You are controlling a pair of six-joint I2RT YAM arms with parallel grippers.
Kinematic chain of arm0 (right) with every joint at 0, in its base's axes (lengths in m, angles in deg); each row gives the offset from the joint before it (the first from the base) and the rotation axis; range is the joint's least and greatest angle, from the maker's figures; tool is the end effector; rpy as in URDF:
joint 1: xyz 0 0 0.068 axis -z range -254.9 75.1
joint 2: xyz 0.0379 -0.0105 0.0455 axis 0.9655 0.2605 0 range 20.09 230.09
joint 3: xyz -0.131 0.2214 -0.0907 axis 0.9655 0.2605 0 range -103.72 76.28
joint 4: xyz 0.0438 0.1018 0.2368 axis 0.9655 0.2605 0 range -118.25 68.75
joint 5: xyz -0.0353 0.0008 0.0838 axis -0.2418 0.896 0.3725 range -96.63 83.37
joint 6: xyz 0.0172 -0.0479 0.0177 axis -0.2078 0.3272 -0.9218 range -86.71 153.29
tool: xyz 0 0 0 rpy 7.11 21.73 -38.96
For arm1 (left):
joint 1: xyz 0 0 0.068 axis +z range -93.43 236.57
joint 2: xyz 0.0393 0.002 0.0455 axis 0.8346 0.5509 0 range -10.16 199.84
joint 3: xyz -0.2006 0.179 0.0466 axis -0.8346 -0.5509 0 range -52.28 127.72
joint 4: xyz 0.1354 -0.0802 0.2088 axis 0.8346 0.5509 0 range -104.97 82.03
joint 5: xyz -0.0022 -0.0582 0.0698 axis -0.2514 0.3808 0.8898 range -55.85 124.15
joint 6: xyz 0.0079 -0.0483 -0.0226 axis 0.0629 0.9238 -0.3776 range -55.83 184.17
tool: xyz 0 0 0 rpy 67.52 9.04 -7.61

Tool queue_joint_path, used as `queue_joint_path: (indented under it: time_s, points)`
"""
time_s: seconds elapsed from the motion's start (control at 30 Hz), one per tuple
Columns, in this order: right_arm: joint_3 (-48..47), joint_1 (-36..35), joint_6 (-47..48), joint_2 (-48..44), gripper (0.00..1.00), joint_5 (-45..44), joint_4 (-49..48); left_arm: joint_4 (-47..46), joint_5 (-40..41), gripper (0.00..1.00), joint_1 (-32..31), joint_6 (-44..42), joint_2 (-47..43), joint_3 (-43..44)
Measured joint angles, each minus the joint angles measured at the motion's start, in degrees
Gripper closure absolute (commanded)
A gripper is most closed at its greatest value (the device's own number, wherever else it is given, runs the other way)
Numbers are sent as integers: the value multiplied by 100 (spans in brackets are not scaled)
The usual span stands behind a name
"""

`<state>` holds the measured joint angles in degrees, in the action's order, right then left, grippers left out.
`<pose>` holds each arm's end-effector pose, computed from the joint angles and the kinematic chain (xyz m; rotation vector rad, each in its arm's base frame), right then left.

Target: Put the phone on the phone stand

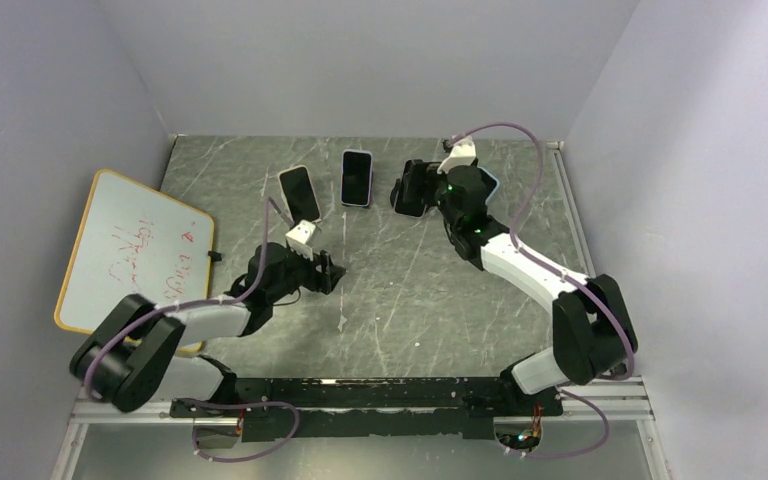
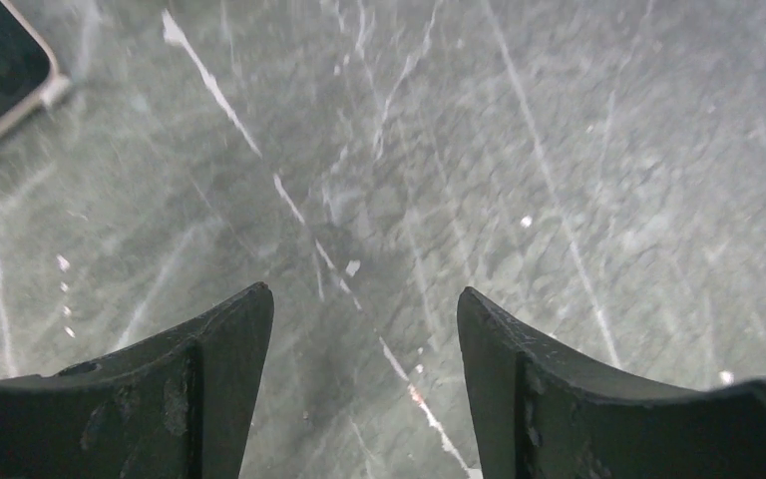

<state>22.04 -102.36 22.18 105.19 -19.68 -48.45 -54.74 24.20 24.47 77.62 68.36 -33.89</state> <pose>0.3102 0.1521 0.2823 -0.0846 1.7589 0.2909 0.2032 -0.1347 0.1517 0.4394 1.9350 -0.6923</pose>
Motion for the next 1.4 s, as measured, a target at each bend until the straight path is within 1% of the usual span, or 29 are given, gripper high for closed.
queue_joint_path:
  time_s: [0.1, 0.3, 0.43, 0.57, 0.63, 0.77, 0.87, 0.97, 1.17, 1.4]
  points:
    - [175, 76, 0, -289, 0, 7, 85, 356, 114, 24, 0, 39, -581, 146]
    - [422, 214, -13, -758, 0, 223, 205, 1318, 345, 18, 0, 87, -1432, 977]
    - [378, 216, -146, -879, 0, 299, 479, 2055, 584, 13, 2, -24, -1805, 1659]
    - [380, 216, -343, -1058, 0, 315, 782, 2636, 807, 7, 94, -299, -1945, 2232]
    - [437, 216, -435, -1261, 0, 369, 798, 2868, 839, 5, 267, -450, -1961, 2441]
    - [614, 216, -595, -1801, 0, 535, 699, 3226, 813, 4, 953, -708, -2009, 2712]
    - [748, 216, -667, -2059, 0, 608, 577, 3362, 758, 4, 1340, -949, -2162, 2809]
    - [896, 219, -686, -2205, 0, 568, 505, 3399, 612, 4, 1517, -1266, -2435, 2806]
    - [1178, 216, -695, -2347, 0, 361, 413, 3250, 413, 4, 1547, -1510, -2949, 2579]
    - [1217, 216, -682, -2347, 2, 317, 293, 3171, 247, 4, 1561, -1517, -2977, 2393]
